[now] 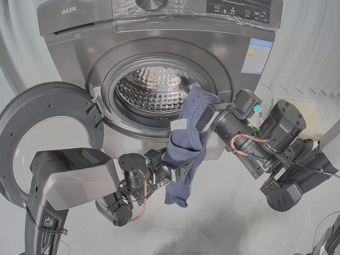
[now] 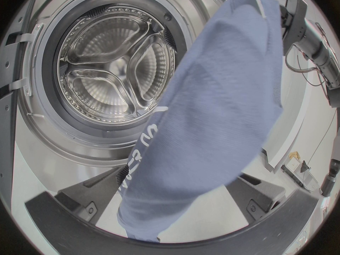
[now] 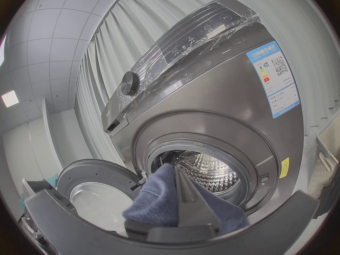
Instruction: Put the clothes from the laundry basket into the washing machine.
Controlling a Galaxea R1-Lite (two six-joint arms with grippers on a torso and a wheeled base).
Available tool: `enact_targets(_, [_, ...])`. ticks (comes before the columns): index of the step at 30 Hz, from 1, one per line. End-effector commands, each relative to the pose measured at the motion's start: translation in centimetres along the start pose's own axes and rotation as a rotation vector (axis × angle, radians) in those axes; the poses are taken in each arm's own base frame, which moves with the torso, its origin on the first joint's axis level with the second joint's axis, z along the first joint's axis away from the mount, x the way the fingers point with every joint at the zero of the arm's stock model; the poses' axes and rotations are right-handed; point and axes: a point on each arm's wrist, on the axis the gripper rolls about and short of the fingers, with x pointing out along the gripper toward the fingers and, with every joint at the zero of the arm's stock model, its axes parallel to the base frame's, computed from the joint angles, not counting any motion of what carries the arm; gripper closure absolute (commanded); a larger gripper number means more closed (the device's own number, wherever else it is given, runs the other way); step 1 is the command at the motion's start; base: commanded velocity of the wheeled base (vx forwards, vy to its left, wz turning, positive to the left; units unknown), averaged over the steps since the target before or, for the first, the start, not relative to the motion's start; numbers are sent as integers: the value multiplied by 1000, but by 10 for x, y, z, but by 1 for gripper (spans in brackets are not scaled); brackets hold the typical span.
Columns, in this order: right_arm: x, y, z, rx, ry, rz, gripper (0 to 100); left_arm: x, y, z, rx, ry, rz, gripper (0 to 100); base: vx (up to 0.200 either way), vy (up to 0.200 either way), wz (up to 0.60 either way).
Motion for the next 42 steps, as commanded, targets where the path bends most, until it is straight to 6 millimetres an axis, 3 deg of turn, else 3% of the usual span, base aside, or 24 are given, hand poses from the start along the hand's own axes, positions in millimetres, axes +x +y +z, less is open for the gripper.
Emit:
enact_targets(1, [3,-1,-3,-2,1,-7,100,-11,-16,12,0,0,-43,0,0,0,0])
enact_targets(13, [11,-9,-13,-5,9,-29,100,-25,-48,51,-11,-83,-141,0,0,0,0])
enact_targets(20, [12,-8,-13,-4,8,-27,100,-24,-56,40,-10,-55,-156,0,0,0,0])
enact_targets(23, [12,-8,-12,-4,6,-28,100,-16,-56,27,1,-37,-114,0,0,0,0])
enact_targets(36, [15,-7,-11,-1,-8,-36,100,-21,-51,18,67,3,-23,0,0,0,0])
enact_targets(42, [14,-5,-13,1,-3,-35,100,-5,-50,15,65,-34,-22,0,0,0,0])
